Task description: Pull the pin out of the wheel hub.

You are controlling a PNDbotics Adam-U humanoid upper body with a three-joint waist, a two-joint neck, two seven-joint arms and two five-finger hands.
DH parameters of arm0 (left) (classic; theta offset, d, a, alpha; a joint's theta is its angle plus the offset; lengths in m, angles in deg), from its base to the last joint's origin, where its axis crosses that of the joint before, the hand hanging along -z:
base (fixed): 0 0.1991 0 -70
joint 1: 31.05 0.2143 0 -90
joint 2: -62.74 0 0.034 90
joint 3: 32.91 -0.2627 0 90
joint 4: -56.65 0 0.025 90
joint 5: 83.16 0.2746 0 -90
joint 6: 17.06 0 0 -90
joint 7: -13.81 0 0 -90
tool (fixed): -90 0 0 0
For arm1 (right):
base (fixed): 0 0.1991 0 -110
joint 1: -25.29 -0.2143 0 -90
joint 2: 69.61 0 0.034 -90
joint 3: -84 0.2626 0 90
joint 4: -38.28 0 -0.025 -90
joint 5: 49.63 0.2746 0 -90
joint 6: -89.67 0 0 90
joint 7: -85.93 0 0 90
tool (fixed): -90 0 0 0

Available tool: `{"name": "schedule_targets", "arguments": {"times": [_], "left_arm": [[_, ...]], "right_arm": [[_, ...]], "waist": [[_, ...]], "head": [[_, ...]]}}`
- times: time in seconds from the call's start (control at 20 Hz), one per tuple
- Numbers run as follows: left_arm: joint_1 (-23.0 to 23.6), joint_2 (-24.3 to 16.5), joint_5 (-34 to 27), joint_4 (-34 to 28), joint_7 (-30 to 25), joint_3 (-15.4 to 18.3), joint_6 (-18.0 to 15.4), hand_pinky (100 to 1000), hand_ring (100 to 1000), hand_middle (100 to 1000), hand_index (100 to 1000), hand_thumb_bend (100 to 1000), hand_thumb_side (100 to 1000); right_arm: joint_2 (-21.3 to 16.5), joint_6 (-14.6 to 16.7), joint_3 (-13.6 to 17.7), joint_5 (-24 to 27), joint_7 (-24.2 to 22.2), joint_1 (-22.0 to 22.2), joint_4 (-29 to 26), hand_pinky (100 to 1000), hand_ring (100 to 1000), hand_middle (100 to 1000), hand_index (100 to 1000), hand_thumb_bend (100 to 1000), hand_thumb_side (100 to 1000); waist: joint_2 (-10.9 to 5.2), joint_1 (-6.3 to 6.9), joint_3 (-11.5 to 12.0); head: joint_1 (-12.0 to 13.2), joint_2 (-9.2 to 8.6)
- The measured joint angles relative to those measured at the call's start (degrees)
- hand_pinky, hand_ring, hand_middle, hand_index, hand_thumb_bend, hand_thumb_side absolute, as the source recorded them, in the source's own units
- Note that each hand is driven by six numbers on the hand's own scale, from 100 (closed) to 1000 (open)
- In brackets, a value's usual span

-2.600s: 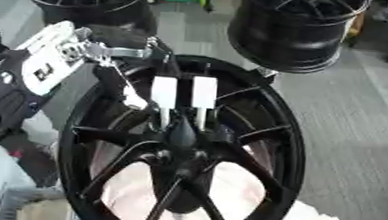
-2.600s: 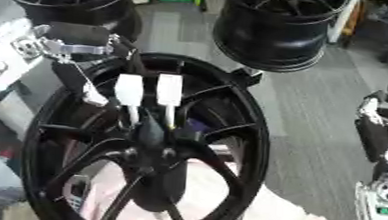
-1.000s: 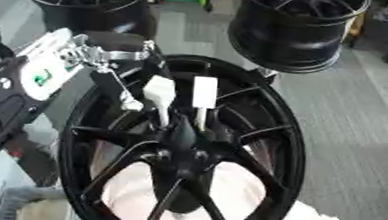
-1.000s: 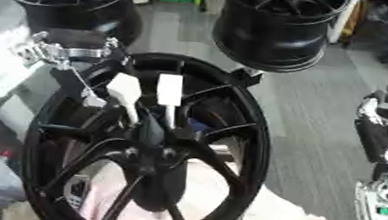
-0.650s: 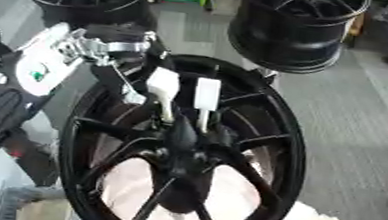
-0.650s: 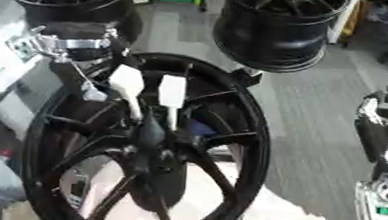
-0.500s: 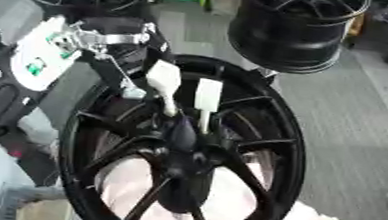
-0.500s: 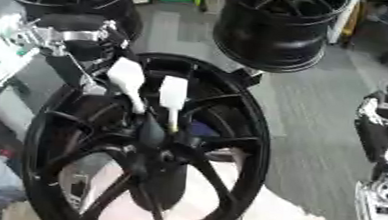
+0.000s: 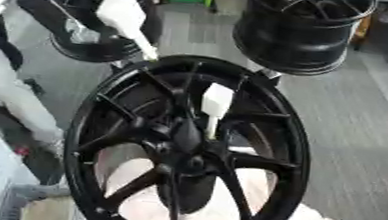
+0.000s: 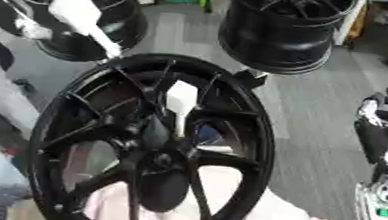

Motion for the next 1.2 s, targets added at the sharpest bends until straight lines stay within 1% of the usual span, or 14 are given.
{"name": "schedule_targets", "arguments": {"times": [0.1, 0.25, 0.35, 0.45, 0.6, 0.7, 0.75, 0.8, 0.85, 0.9, 0.95, 1.0, 1.05, 1.2], "left_arm": [[4.63, -1.98, 1.66, 0.05, 0.50, 2.38, -0.50, 606, 477, 474, 639, 152, 192], [11.69, -2.97, 5.60, 1.24, 1.69, 6.45, -0.85, 611, 492, 492, 656, 115, 192], [16.32, -2.93, 8.73, 3.22, 3.74, 9.90, 0.60, 614, 498, 499, 661, 108, 193], [19.92, -2.68, 12.16, 5.62, 6.56, 13.31, 2.77, 618, 509, 512, 671, 100, 196], [23.50, -1.40, 16.64, 9.81, 9.83, 17.41, 5.82, 626, 522, 527, 683, 104, 201], [25.08, -0.65, 18.80, 12.65, 11.20, 19.47, 7.30, 645, 554, 560, 708, 110, 258], [25.77, -0.29, 19.67, 14.05, 11.66, 20.38, 7.90, 719, 672, 696, 781, 158, 381], [26.40, 0.11, 20.55, 15.35, 11.98, 21.17, 8.44, 771, 747, 775, 840, 208, 478], [26.86, 0.45, 21.43, 16.57, 12.40, 21.93, 8.98, 795, 784, 814, 873, 249, 616], [27.14, 0.79, 22.18, 17.70, 13.07, 22.68, 9.62, 804, 810, 841, 896, 283, 734], [27.39, 1.19, 22.77, 18.78, 14.10, 23.42, 10.36, 809, 823, 853, 908, 309, 804], [27.52, 1.69, 23.07, 19.91, 15.38, 24.08, 11.13, 813, 831, 863, 916, 327, 859], [27.64, 2.20, 23.06, 20.97, 16.79, 24.72, 11.93, 819, 839, 871, 921, 335, 876], [28.10, 3.45, 22.19, 23.16, 21.24, 26.51, 14.50, 840, 852, 880, 926, 334, 885]], "right_arm": [[0.00, -0.03, 0.01, 0.00, 0.05, 0.00, 0.07, 502, 569, 650, 755, 100, 322], [0.00, -0.11, 0.03, 0.00, 0.13, 0.00, 0.19, 502, 569, 650, 755, 100, 322], [0.01, -0.12, 0.14, 0.02, 0.19, 0.00, 0.20, 502, 569, 650, 755, 100, 322], [0.02, -0.13, 0.37, 0.03, 0.23, 0.00, 0.21, 502, 569, 650, 755, 100, 323], [0.05, -0.16, 0.43, 0.04, 0.37, 0.00, 0.23, 502, 568, 650, 755, 100, 323], [0.09, -0.16, 0.57, 0.05, 0.48, 0.00, 0.24, 502, 569, 650, 755, 100, 323], [0.11, -0.19, 0.69, 0.06, 0.55, 0.00, 0.25, 502, 569, 650, 754, 100, 324], [0.11, -0.18, 0.71, 0.07, 0.59, 0.01, 0.28, 502, 569, 650, 754, 100, 324], [0.13, -0.16, 0.71, 0.08, 0.62, 0.01, 0.30, 502, 568, 650, 754, 100, 324], [0.13, -0.15, 0.71, 0.09, 0.64, 0.01, 0.32, 502, 569, 650, 754, 100, 325], [0.14, -0.15, 0.72, 0.10, 0.64, 0.01, 0.33, 502, 569, 650, 754, 100, 325], [0.14, -0.15, 0.72, 0.14, 0.64, 0.01, 0.33, 502, 568, 650, 754, 100, 325], [0.15, -0.15, 0.72, 0.16, 0.64, 0.01, 0.34, 502, 568, 650, 754, 100, 325], [0.29, -0.16, 0.80, 0.19, 0.66, 0.01, 0.34, 502, 568, 650, 754, 100, 325]], "waist": [[0.02, -0.02, 0.16], [0.20, -0.29, 0.33], [0.25, -0.53, 0.45], [0.33, -0.72, 0.61], [0.39, -0.92, 0.72], [0.50, -1.10, 0.82], [0.52, -1.13, 0.90], [0.53, -1.16, 0.98], [0.53, -1.21, 1.05], [0.53, -1.31, 1.09], [0.53, -1.38, 1.10], [0.53, -1.44, 1.11], [0.54, -1.47, 1.11], [0.57, -1.78, 1.10]], "head": [[-0.07, 0.00], [-0.09, 0.00], [-0.12, 0.00], [-0.19, 0.00], [-0.26, 0.00], [-0.27, 0.00], [-0.28, 0.00], [-0.29, 0.00], [-0.30, 0.00], [-0.31, 0.00], [-0.32, 0.00], [-0.32, 0.00], [-0.32, 0.00], [-0.37, 0.00]]}}
